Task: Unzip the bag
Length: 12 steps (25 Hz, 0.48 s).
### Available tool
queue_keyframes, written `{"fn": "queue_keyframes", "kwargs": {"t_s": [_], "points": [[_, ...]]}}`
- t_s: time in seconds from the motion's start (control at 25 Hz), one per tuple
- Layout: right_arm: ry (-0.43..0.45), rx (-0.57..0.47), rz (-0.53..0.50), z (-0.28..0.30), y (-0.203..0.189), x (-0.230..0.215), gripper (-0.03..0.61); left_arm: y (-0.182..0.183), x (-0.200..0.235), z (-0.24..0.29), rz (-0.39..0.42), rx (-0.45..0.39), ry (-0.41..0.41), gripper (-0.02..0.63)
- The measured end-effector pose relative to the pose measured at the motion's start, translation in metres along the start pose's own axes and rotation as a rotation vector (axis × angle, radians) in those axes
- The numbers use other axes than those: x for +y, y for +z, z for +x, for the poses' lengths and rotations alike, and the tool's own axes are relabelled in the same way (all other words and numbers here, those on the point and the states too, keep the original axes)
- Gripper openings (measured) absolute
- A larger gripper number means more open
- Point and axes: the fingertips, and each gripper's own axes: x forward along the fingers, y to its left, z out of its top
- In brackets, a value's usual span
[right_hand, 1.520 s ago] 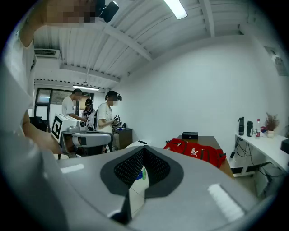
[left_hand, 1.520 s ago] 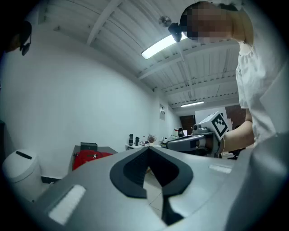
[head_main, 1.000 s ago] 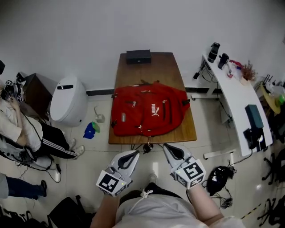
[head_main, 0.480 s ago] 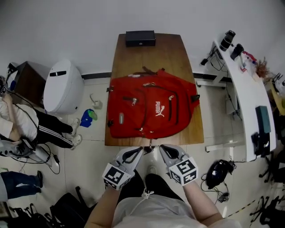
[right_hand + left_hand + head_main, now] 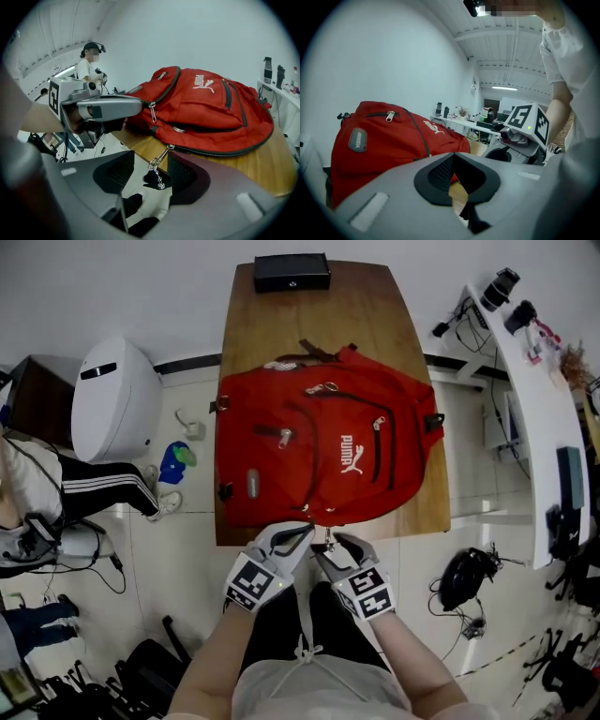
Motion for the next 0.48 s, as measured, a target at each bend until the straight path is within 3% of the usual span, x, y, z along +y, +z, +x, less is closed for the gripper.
{"fn": "queue_keyframes", "kwargs": {"t_s": [0.12,0.24,0.28,0.48], "points": [[-0.054,0.010,0.016,0.009,-0.005,-0.007,0.190,-0.006,0.005,0.007,-0.030,0.008,-0.011,0.005],[-0.081,-0.009,0.064,0.012,-0.009,-0.010,0.090,-0.012,0.001,0.017,-0.045,0.023,-0.035,0.005],[-0.087,-0.014,0.079,0.011,-0.011,-0.011,0.025,-0.014,0.000,0.022,-0.056,0.028,-0.040,0.005],[-0.089,-0.009,0.080,0.002,-0.016,-0.022,0.023,-0.027,0.001,0.045,-0.097,0.090,0.011,0.005]]}}
